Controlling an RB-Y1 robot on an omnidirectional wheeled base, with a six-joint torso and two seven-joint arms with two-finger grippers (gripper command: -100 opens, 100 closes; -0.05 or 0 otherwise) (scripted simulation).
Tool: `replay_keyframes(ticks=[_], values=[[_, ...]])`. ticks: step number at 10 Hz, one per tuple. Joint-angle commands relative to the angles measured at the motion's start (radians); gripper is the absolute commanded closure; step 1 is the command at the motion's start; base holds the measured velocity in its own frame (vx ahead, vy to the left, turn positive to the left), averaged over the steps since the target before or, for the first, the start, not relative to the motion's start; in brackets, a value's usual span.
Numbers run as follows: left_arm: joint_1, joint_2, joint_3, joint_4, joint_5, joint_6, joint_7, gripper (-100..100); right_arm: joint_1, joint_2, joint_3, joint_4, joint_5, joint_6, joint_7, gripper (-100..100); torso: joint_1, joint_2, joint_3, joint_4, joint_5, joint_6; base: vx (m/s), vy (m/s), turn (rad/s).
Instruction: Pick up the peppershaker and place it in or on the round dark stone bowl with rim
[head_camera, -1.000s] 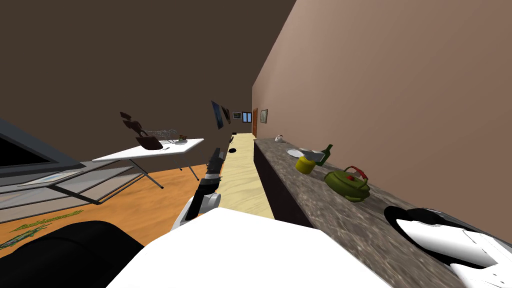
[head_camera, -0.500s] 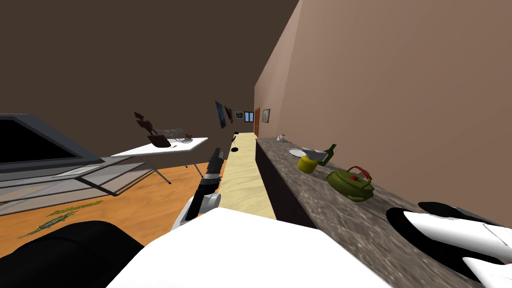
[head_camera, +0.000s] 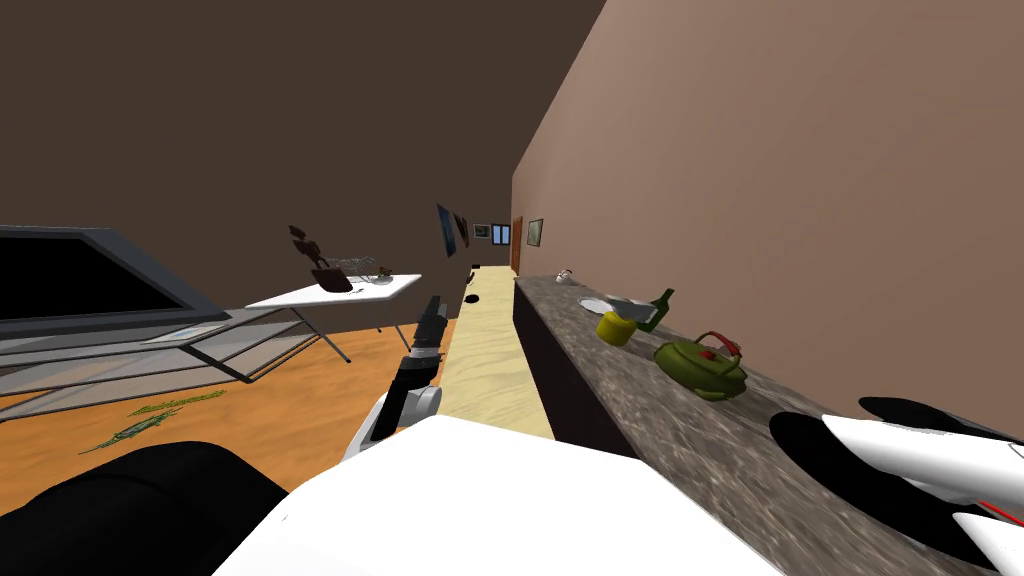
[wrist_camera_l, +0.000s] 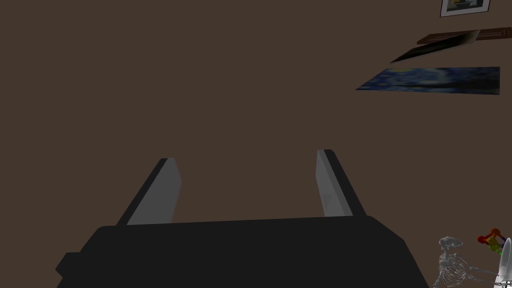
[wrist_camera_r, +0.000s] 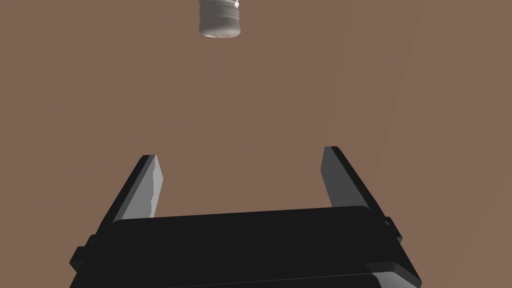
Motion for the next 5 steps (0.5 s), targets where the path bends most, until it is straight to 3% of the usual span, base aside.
replay_keyframes(ticks=[1,5], values=[[0.000,0.000,0.000,0.000,0.000,0.000,0.000,0,0.000,0.000,0.000,0.000,0.000,0.000,0.000,0,0.000,0.000,0.000,0.000,0.000,0.000,0.000,0.000,0.000],[0.000,0.000,0.000,0.000,0.000,0.000,0.000,0,0.000,0.000,0.000,0.000,0.000,0.000,0.000,0,0.000,-0.001,-0.001,0.000,0.000,0.000,0.000,0.000,0.000]])
